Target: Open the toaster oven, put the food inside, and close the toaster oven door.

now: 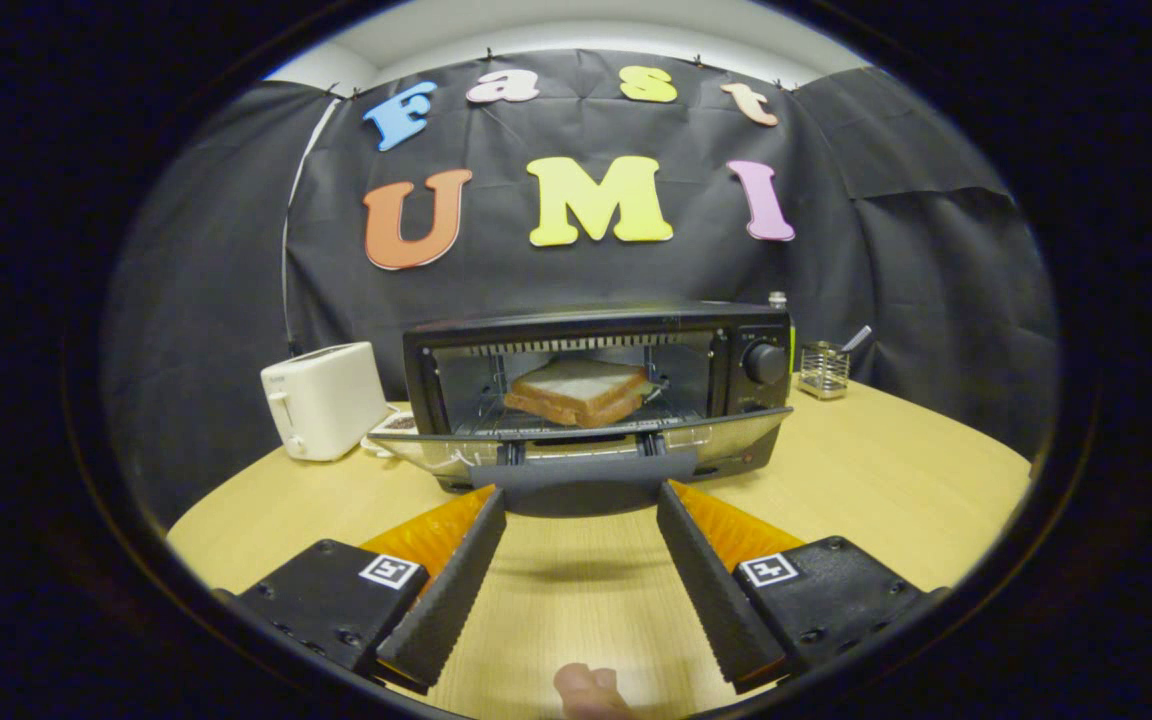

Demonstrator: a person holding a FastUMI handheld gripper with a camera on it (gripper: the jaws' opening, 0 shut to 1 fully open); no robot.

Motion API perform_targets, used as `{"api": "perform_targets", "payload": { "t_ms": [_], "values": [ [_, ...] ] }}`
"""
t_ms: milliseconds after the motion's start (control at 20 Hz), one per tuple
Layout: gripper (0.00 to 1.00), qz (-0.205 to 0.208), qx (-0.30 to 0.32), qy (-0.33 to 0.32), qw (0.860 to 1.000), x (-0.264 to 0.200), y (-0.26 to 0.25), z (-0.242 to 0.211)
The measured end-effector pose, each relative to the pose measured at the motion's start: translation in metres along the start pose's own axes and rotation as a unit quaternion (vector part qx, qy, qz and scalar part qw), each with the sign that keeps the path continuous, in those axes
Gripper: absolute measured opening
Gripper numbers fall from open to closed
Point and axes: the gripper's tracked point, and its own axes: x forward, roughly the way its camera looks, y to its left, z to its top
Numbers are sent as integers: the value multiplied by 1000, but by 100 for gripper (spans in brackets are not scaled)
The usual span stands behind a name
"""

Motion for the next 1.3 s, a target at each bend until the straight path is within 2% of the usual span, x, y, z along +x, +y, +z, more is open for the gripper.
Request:
{"api": "perform_targets", "payload": {
  "t_ms": [300,600,750,950,1050,1200,1300],
  "values": [
    [100,5,5,3,1000,7,5,44],
    [100,1,-2,-16,1000,-25,0,94],
    [100,26,4,-26,999,-59,4,126],
    [100,1,11,-27,1000,-115,-18,164],
    [100,8,5,-33,999,-146,-17,181],
    [100,3,-15,-86,996,-198,-22,210],
    [100,-2,-21,-105,994,-228,-23,209]
  ]
}}
